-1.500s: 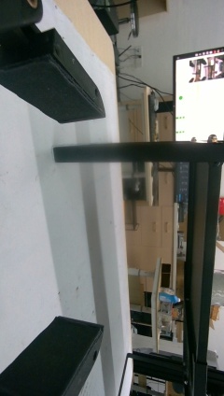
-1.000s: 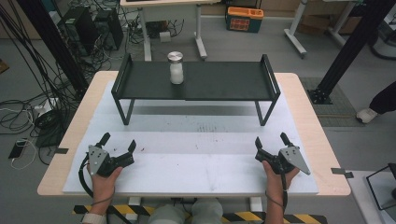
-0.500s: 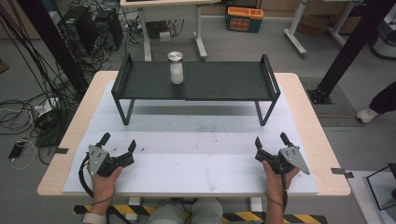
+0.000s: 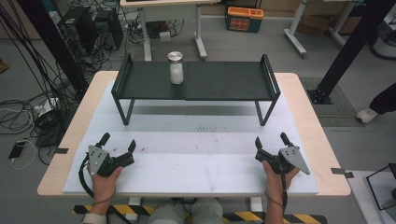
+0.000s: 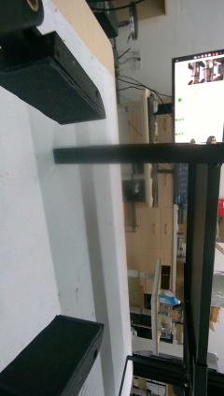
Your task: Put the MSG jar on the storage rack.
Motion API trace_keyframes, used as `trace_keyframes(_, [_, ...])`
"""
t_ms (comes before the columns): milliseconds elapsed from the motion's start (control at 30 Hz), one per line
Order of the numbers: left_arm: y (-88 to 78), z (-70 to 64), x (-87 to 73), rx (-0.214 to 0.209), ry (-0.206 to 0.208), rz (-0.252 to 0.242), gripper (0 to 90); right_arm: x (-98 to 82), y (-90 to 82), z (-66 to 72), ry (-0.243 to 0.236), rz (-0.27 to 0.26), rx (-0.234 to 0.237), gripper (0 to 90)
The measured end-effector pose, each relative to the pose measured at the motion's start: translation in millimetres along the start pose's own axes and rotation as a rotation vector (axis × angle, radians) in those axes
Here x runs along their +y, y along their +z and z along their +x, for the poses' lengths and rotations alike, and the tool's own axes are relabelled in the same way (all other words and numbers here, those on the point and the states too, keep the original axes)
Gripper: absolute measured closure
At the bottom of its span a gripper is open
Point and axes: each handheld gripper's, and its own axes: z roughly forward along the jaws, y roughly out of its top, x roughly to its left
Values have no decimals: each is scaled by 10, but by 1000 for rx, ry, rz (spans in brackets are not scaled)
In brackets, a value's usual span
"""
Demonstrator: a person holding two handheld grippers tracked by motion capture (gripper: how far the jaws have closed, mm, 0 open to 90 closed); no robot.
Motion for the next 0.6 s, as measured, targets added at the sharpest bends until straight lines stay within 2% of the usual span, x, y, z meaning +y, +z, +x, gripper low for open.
trace_keyframes(600, [2,-7,6,4,-1,3,16,1,1,1,-1,0,0,59])
